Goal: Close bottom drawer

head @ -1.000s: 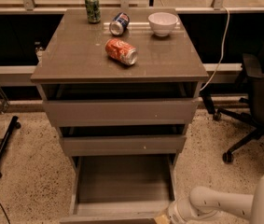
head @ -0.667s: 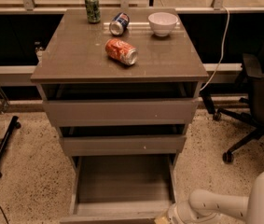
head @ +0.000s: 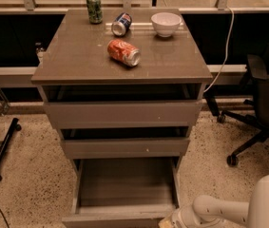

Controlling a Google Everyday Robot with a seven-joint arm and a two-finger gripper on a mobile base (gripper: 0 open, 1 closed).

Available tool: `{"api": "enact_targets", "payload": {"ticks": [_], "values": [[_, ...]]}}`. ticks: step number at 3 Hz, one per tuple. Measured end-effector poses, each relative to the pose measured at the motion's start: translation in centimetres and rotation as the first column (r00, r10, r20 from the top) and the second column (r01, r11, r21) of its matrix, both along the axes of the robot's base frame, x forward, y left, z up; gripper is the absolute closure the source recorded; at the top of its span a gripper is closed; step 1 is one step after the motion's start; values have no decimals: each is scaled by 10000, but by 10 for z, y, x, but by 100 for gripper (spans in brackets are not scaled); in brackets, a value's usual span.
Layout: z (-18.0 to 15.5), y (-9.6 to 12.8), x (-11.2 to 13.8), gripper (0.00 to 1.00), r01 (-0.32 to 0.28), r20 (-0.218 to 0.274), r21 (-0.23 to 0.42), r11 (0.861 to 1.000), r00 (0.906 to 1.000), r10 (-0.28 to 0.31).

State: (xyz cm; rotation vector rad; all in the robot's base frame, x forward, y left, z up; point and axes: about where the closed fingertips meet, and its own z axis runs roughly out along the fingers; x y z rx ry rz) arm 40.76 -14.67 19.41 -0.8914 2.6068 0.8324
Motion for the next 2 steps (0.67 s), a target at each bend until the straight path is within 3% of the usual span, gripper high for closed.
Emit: {"api": "enact_targets", "payload": {"ticks": [1, 2], "values": [[-1, 0, 1, 100, 37, 65, 84, 10000, 10000, -38], [-4, 3, 9, 100, 312, 567, 755, 9967, 9978, -356]]}}
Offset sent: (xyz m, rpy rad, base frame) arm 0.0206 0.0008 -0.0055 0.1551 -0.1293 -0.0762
